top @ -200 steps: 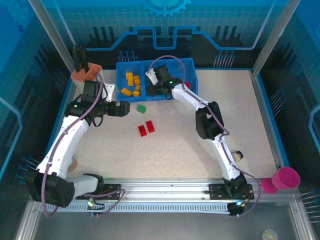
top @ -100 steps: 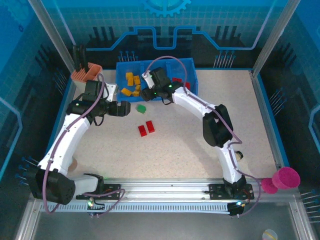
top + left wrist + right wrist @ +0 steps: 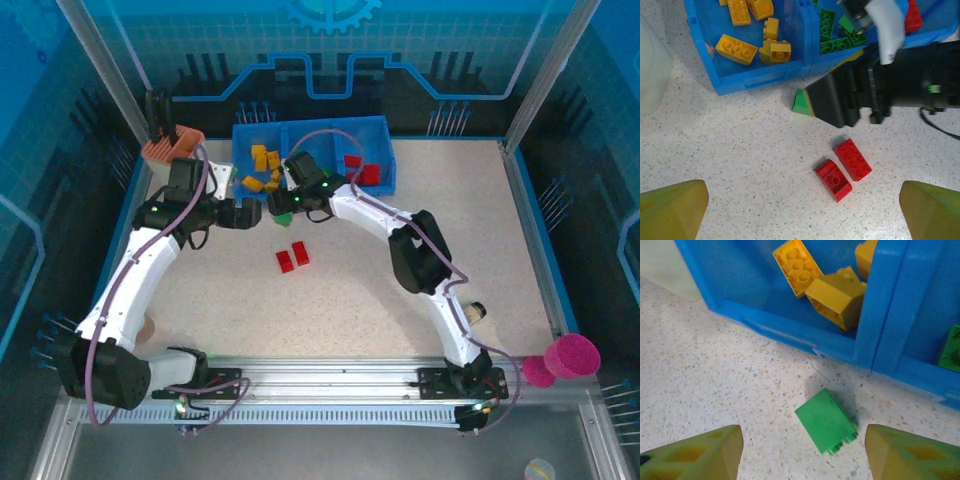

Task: Sort the legos into containers by color
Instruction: Pick up the lego from the center of the table.

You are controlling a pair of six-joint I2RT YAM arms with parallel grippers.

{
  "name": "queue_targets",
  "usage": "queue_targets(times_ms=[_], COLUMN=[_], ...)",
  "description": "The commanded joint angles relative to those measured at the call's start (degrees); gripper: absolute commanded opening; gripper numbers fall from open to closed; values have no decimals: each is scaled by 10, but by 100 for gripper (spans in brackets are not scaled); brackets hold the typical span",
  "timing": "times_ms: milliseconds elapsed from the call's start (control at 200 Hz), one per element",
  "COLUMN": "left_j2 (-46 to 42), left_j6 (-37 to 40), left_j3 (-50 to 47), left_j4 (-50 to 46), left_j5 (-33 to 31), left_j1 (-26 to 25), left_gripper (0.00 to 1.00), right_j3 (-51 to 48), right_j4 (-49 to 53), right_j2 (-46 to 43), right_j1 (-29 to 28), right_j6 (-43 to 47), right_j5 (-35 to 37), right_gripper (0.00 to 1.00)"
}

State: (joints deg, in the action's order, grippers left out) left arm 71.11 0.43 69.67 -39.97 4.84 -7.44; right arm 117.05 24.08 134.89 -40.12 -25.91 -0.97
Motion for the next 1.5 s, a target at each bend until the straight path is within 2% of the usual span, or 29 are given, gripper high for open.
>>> queue_targets(times_ms=[0,365,530,791,1116,1236,1361,1496], left_j2=[-24,-31,-30,-32,-25,-26,-26,-26], left_j6=[9,11,11,12,14,14,14,15], left_j3=[-14,-27,-28,-32,-38,-38,-40,-44], left_j4=[12,23,23,25,27,26,27,29], left_j5=[6,8,10,9,9,4,0,-3], left_j1=[2,2,2,2,2,2,2,2], left_gripper=[99,99,99,99,99,99,99,99], right_j3=[59,135,164,151,110,64,-8,-86], right_j4=[43,83,110,124,108,88,62,50], right_j2=[49,123,157,166,150,114,46,-51], right_j1=[-7,-28,-37,-42,-40,-40,-31,-13], right_j6=[-27,34,54,77,96,102,105,110], right_j5=[-7,46,53,58,69,71,69,70], right_gripper=[67,72,72,68,39,30,25,25])
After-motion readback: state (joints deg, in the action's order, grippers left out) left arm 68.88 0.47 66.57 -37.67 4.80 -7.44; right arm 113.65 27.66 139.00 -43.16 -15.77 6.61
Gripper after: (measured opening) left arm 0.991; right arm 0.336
